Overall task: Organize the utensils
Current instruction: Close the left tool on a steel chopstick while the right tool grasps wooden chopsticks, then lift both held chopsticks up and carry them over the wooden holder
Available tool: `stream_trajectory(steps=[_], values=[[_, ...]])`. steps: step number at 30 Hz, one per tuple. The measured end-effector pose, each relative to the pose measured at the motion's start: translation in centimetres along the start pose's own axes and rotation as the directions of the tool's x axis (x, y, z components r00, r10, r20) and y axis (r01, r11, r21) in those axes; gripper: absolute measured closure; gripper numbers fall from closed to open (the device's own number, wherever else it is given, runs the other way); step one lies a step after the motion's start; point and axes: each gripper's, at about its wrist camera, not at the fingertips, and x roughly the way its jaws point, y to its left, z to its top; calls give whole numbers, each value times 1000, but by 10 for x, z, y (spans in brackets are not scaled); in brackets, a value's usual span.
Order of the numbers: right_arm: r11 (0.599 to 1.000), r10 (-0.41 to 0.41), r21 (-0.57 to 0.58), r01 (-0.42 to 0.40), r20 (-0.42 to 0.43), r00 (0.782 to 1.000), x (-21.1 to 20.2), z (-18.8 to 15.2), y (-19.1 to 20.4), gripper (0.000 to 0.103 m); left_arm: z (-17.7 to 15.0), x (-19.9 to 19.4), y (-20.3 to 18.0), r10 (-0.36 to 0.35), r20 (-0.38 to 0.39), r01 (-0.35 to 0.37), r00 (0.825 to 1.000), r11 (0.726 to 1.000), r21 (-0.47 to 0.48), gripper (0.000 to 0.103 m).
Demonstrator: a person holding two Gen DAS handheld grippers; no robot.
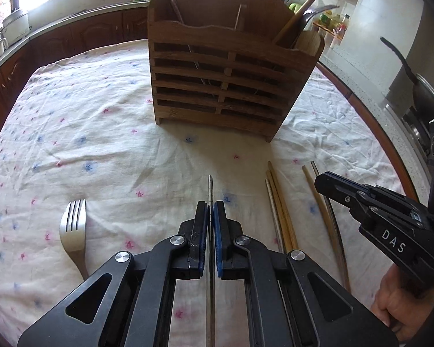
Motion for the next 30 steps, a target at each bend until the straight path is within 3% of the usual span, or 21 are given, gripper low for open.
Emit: stream_trajectory(steps=[12,20,30], values=[[998,64,8,-66,132,989,-67,9,16,99,-4,-87,17,-66,149,73,987,996,-44,99],[997,77,-25,-73,234,969,-118,15,29,99,-9,-137,21,-105,244,122,964,991,-53,99],[996,81,-44,-71,310,947,-148,25,37,99,-7,-170,26,-99,322,125,942,990,-60,99]])
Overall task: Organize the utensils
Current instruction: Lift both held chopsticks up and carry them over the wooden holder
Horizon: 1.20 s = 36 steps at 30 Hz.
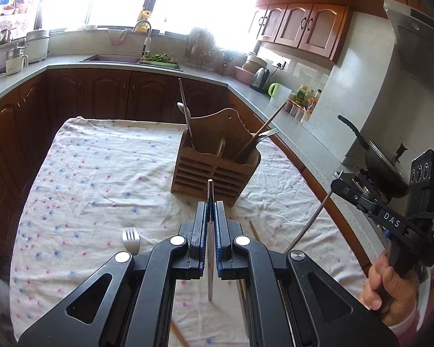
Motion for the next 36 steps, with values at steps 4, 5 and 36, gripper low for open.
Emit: stream_trajectory(steps=[4,5,36], values=[[1000,1,-3,-1,15,1000,-3,6,2,99,3,-3,1,3,16,-3,1000,1000,-1,99],[1000,1,-4,-1,18,1000,-3,7,2,99,4,-4,1,4,19,-4,1000,1000,-1,99],[1000,-4,6,2,239,971,13,102,1,99,115,-7,5,8,265,4,964,999,-46,99]])
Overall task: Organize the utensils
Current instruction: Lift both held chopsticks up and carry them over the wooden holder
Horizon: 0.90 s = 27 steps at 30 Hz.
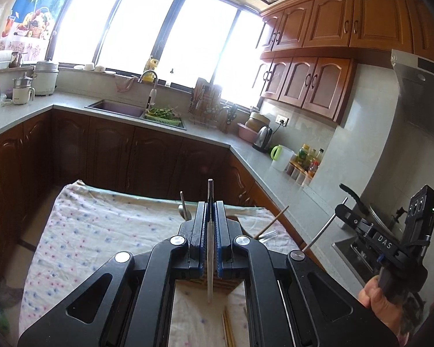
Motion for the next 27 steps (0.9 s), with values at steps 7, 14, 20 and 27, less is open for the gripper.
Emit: stream_trajectory(steps=[7,14,20,27], values=[[1000,-24,-10,25,79,997,22,25,0,99,29,19,-4,24,96,-24,995,1000,-3,99],[996,-61,-55,66,87,994,50,17,-2,99,26,61,6,74,119,-72,990,997,-22,99],[995,-82,-58,85,55,995,69,-9,-10,99,-2,99,21,113,65,-109,992,992,-59,99],[993,-105,-57,105,9,994,87,-38,-18,99,-31,126,29,125,13,-124,992,990,-69,99]])
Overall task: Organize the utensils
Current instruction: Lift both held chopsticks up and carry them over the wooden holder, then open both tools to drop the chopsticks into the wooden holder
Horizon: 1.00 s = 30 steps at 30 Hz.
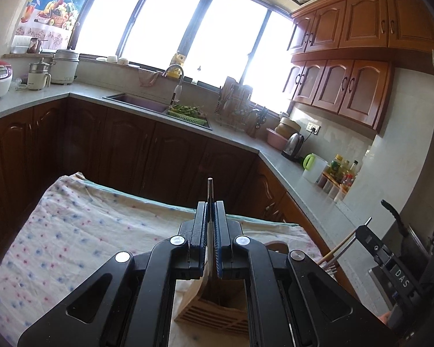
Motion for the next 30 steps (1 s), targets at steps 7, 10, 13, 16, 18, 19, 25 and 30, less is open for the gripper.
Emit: stream_trajectory(steps=[7,10,13,16,18,19,25,30], values=[[1000,-15,26,16,-50,999,15,-15,-12,98,-17,20,0,-8,-71,9,997,1000,12,98],[1000,-16,24,17,-53,998,15,-14,-13,98,-18,20,-4,0,-61,2,998,999,36,98],[1000,-13,24,15,-60,998,15,-13,-14,98,-16,21,-3,-7,-70,9,998,1000,27,98],[1000,-11,28,12,-66,998,16,-13,-14,98,-15,21,-3,-7,-75,9,997,999,31,98],[1000,-8,29,10,-71,997,17,-12,-14,98,-14,21,-4,-4,-79,7,997,999,34,98],[1000,-2,30,4,-74,997,17,-12,-14,97,-14,21,-4,-3,-83,6,997,999,33,98],[999,31,45,-28,-71,997,9,-9,-14,86,-13,17,-1,-10,-103,11,995,1000,15,92],[994,57,96,-56,-10,998,-15,-1,-19,49,-12,-1,4,1,-74,-1,997,1000,8,53]])
